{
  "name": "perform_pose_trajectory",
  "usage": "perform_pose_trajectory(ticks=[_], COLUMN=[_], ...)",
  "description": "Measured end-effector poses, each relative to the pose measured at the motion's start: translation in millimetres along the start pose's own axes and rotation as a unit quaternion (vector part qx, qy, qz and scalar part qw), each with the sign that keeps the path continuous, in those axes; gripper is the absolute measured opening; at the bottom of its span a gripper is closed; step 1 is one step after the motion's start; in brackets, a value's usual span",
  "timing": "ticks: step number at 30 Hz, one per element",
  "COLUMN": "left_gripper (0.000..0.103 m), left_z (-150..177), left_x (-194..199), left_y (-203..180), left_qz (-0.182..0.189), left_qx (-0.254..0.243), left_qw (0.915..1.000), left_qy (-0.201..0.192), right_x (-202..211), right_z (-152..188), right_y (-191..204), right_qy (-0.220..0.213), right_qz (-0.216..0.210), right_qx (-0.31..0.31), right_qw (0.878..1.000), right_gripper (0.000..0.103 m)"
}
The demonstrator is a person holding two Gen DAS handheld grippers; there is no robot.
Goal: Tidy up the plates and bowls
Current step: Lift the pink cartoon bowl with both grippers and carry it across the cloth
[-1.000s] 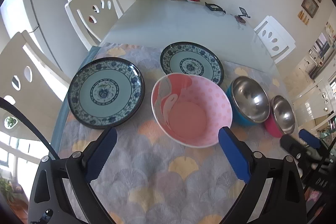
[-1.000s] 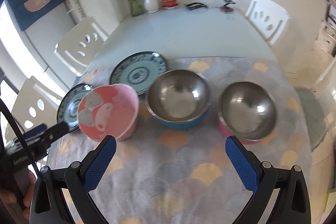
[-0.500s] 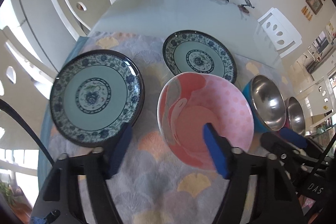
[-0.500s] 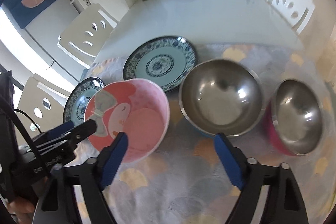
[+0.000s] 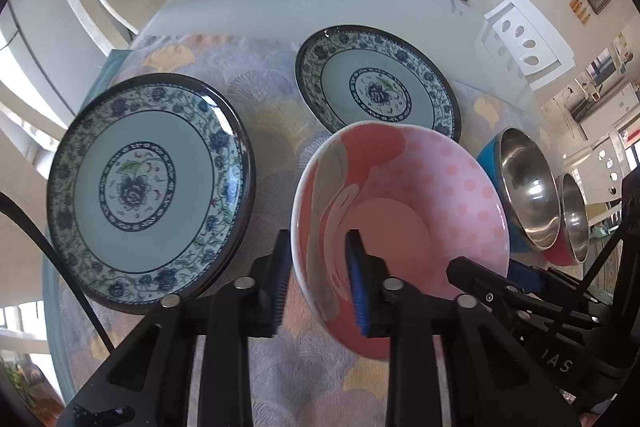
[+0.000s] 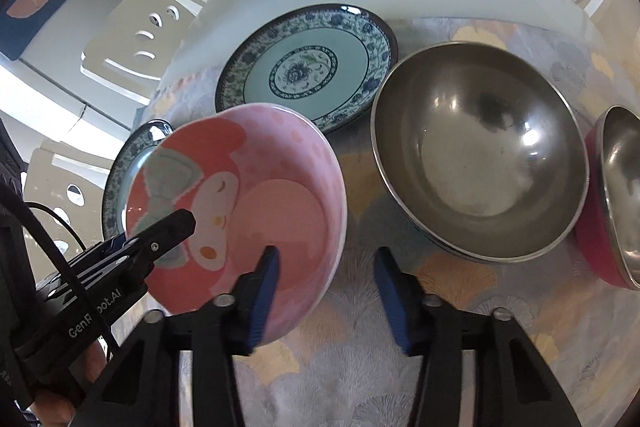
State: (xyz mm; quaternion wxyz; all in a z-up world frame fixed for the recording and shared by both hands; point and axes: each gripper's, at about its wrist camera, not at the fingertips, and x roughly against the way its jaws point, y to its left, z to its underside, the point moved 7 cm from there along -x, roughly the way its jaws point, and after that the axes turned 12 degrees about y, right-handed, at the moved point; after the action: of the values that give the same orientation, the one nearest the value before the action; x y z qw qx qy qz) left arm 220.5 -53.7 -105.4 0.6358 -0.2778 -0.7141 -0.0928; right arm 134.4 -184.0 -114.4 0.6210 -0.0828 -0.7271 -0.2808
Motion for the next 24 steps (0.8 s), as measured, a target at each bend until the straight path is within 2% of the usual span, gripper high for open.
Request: perform_pose_trajectory(ticks=[1, 3, 6, 13, 17, 24], left_gripper=[0.019, 0.019, 0.019, 0.019, 0.019, 0.019], left_z=[-0.1, -0.2, -0.5, 2.1, 7.9, 30.1], left_x=[-1.1, -0.8, 0.2, 6.4, 10.9, 37.8], left_y=[-0.4, -1.6, -4.1, -8.6, -12.8, -23.6], left_qz=[0.004, 0.013, 0.015, 0.021, 0.01, 0.021], left_qx=[-0.001, -0.004, -0.014, -0.027, -0.042, -0.045], left_qw=[1.0, 0.9999, 0.9997, 0.9993, 0.9988, 0.9981], left_qy=[-0.002, -0.008, -0.012, -0.016, -0.024, -0.037], right_x=[-1.6, -3.7, -5.9, -6.7, -3.6, 23.9], right_z=[-0.7, -0.9, -0.6, -0.4, 3.0, 21.5], right_y=[0.7, 1.1, 3.7, 5.1, 4.6, 8.6], right_qy=[0.001, 0.003, 0.004, -0.009, -0.015, -0.033], right_qz=[0.001, 0.001, -0.001, 0.017, 0.024, 0.036], right_qx=[0.001, 0.003, 0.008, 0.033, 0.05, 0.077], right_qw=[1.0, 1.0, 1.0, 0.999, 0.998, 0.996], right_gripper=[0.039, 0.027, 0.021, 0.017, 0.017, 0.017])
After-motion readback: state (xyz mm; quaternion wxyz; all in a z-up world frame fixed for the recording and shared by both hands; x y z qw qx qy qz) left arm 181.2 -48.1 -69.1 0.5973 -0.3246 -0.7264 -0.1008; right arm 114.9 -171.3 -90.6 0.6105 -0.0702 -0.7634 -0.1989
